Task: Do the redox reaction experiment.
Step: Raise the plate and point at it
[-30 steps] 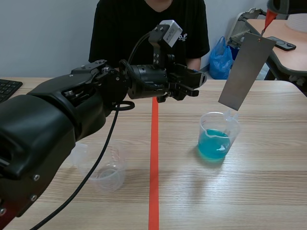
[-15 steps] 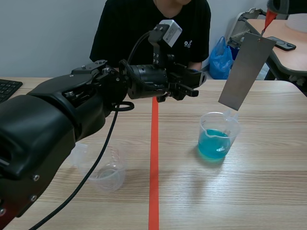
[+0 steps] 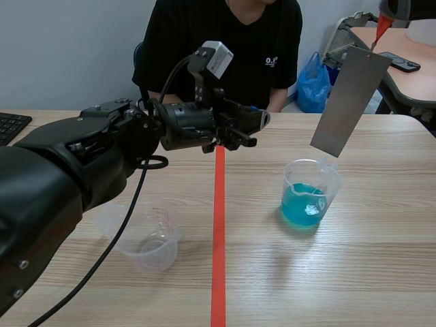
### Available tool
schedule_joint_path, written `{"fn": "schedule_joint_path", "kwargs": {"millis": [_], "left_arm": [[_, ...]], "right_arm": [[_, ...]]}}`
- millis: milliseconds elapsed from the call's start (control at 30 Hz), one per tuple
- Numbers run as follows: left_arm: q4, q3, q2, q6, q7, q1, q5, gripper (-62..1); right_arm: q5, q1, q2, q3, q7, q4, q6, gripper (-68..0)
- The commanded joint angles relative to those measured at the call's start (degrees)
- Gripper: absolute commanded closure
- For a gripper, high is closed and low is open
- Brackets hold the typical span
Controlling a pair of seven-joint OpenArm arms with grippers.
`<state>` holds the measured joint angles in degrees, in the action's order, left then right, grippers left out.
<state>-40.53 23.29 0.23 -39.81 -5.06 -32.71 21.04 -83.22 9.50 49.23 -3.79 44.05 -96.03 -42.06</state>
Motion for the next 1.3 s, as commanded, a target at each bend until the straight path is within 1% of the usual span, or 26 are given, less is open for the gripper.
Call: {"fn": "schedule_joint_path", "kwargs": {"millis": [0, 200, 267, 367, 533, 667, 833, 967, 1100, 1200, 1267], "left_arm": [[-1.0, -0.1, -0.3, -0.1, 0.8, -0.6, 0.6, -3.6], [-1.0, -0.1, -0.8, -0.1, -0.3, -0.6, 0.3, -3.6], [-1.0, -0.1, -1.8, -0.1, 1.3, -0.6, 0.4, -3.6], [-1.5, -0.3, -4.7, -0.1, 5.4, -0.7, 0.4, -3.6], [-4.7, -1.1, -12.3, -0.1, 6.1, -0.6, 0.4, -3.6], [-7.1, -3.1, -20.3, -0.1, 7.5, 1.6, 0.4, -3.6], [-10.5, -8.8, -29.6, -0.1, 10.9, 8.2, 0.3, -3.6], [-13.3, -14.9, -34.8, -0.1, 11.9, 15.9, 0.1, -3.6], [-15.6, -21.1, -37.3, -0.1, 15.9, 24.8, -4.9, -3.6], [-17.2, -25.6, -37.4, -0.1, 19.1, 31.9, -9.2, -3.6], [-18.3, -27.9, -37.4, -0.1, 22.3, 36.9, -11.3, -3.6]], "right_arm": [[-1.2, 0.7, 1.0, -0.7, -0.5, -0.7, -0.7, -1.5], [-1.2, 0.7, 1.0, -0.7, -0.5, -0.7, -0.7, -1.5], [-1.2, 0.7, 1.0, -0.7, -0.5, -0.7, -0.7, -1.5], [-1.2, 0.7, 1.0, -0.7, -0.5, -0.7, -0.7, -1.5], [-1.2, 0.7, 1.0, -0.7, -0.5, -0.7, -0.7, -1.5], [-1.2, 0.7, 1.0, -0.7, -0.5, -0.7, -0.7, -1.5], [-1.2, 0.7, 1.0, -0.7, -0.5, -0.7, -0.7, -1.5], [-1.2, 0.7, 1.0, -0.7, -0.5, -0.7, -0.7, -1.5], [-1.2, 0.7, 0.9, -0.7, -0.5, -0.7, -0.7, -1.5], [-1.2, 0.7, 0.9, -0.7, -0.5, -0.7, -0.7, -1.5], [-1.2, 0.7, 0.9, -0.7, -0.5, -0.7, -0.7, -1.5]]}}
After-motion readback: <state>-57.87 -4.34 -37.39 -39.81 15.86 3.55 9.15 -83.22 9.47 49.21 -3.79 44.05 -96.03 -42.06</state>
